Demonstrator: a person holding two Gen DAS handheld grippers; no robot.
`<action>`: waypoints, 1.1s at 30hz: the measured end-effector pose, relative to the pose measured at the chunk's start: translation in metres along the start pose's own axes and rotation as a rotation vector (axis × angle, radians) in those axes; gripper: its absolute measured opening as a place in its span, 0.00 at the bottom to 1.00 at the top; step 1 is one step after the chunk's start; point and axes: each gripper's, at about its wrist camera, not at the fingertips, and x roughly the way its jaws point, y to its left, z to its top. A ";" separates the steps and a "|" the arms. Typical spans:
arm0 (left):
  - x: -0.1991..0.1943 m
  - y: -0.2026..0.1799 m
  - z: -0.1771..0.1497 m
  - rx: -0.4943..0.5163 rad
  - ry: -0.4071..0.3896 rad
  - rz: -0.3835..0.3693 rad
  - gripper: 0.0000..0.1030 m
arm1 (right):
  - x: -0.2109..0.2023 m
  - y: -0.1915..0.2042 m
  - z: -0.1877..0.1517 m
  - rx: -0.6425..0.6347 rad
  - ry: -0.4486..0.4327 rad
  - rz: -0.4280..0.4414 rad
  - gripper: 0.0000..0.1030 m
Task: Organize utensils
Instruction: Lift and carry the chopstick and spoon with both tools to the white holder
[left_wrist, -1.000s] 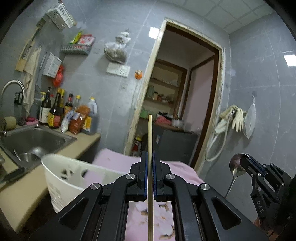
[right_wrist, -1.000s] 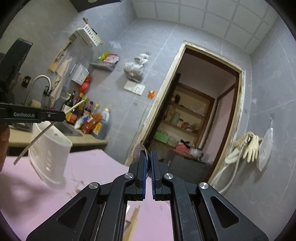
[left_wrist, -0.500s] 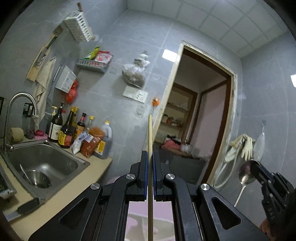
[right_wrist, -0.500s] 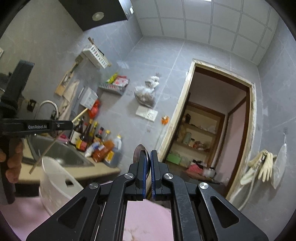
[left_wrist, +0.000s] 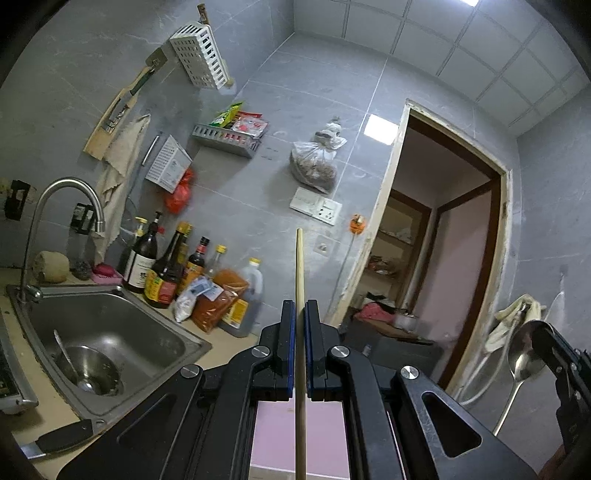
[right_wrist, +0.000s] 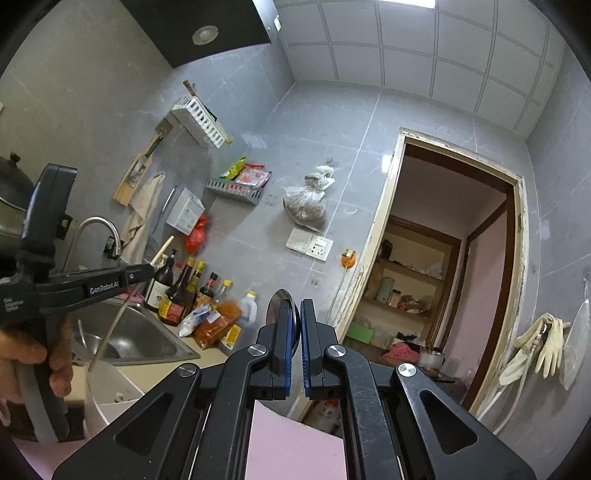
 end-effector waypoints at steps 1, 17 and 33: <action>0.001 0.001 -0.003 0.008 0.001 0.005 0.02 | 0.004 0.002 -0.003 0.004 0.008 -0.002 0.02; 0.014 0.021 -0.032 -0.007 0.023 0.038 0.03 | 0.030 0.028 -0.036 0.068 0.111 -0.004 0.02; 0.003 0.000 -0.082 0.126 0.142 0.159 0.03 | 0.043 0.029 -0.078 0.231 0.285 0.158 0.03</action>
